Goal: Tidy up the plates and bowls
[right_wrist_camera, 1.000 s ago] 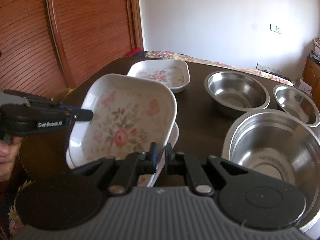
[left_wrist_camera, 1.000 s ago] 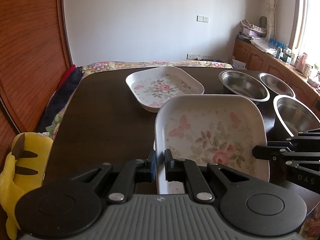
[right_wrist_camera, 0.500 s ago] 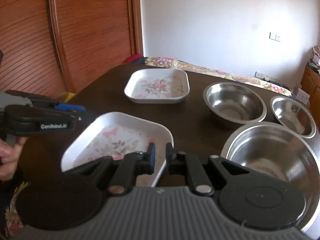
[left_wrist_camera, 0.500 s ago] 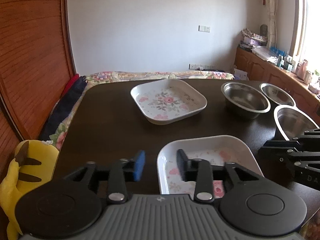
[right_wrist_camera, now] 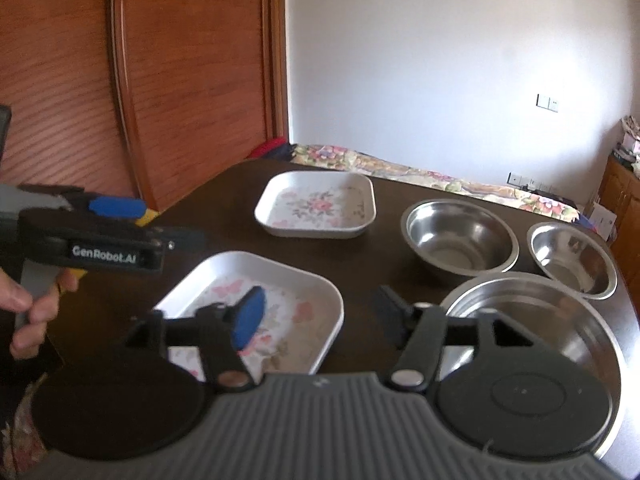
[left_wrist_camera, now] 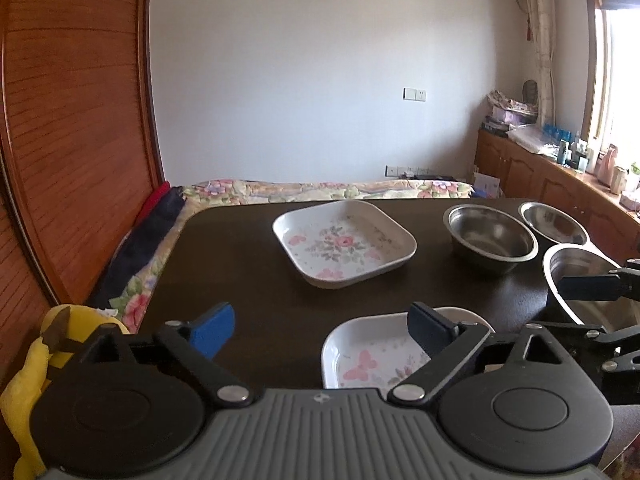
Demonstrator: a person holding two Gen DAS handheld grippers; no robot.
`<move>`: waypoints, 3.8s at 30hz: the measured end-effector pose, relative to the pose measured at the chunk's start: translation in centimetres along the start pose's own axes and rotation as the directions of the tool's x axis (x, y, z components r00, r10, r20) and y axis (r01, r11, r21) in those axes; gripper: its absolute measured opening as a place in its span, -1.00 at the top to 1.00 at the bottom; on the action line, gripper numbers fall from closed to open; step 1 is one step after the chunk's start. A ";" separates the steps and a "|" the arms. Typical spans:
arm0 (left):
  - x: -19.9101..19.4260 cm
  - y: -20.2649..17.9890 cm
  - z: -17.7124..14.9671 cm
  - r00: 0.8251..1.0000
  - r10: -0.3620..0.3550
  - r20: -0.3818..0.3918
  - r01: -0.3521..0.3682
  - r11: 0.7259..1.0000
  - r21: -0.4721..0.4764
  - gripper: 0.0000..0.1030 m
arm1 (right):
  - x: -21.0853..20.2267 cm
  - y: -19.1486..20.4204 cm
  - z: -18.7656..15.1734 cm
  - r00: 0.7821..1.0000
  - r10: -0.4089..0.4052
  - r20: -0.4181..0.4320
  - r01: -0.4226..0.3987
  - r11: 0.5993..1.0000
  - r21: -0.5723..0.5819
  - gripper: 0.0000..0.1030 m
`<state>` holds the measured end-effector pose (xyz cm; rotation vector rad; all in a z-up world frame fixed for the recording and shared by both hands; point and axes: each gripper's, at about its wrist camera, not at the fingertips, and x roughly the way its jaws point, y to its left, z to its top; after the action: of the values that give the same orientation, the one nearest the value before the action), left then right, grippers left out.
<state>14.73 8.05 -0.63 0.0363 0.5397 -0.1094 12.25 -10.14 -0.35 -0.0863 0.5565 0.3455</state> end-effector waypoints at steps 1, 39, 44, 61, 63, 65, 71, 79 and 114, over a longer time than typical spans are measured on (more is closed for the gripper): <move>0.0 0.0 0.0 1.000 0.002 0.003 -0.002 1.000 0.000 -0.96 | -0.1 -0.1 0.0 1.000 0.004 0.005 -0.004 1.000 0.002 -0.31; 4.7 2.7 4.9 1.000 0.003 0.025 -0.002 1.000 -0.019 -1.00 | 3.1 -3.2 7.2 0.995 0.088 0.051 -0.084 0.994 -0.070 -1.00; 6.9 3.2 5.9 1.000 0.007 -0.010 -0.007 1.000 -0.020 -1.00 | 5.5 -4.3 8.6 0.994 0.111 0.004 -0.111 0.993 -0.032 -1.00; 13.1 5.6 8.9 0.993 0.017 -0.116 -0.023 0.999 -0.049 -0.95 | 12.4 -5.1 12.3 0.978 0.172 -0.120 -0.173 0.985 0.002 -0.40; 13.9 5.9 9.0 0.991 0.010 -0.134 -0.020 0.997 -0.069 -0.87 | 13.3 -5.0 12.5 0.975 0.172 -0.137 -0.173 0.985 0.008 -0.31; 14.8 6.3 9.0 0.987 0.000 -0.161 -0.015 0.996 -0.088 -0.77 | 14.0 -5.1 12.7 0.973 0.171 -0.153 -0.171 0.985 0.014 -0.25; 17.2 6.5 8.5 0.973 0.000 -0.233 -0.026 0.994 -0.109 -0.33 | 16.5 -5.0 12.7 0.966 0.152 -0.211 -0.154 0.988 0.004 -0.11; 18.5 6.6 7.8 0.960 -0.020 -0.279 -0.015 0.992 -0.122 0.16 | 18.8 -5.1 12.5 0.953 0.137 -0.270 -0.142 0.990 0.003 0.11; 17.6 6.4 7.2 0.954 -0.088 -0.288 0.043 0.986 -0.158 0.31 | 21.4 -5.4 10.8 0.923 0.078 -0.376 -0.101 0.994 -0.041 0.36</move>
<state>34.09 12.33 -3.50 -0.1148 0.8465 -0.1286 36.49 -6.95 -2.59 -0.1878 0.9319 0.4386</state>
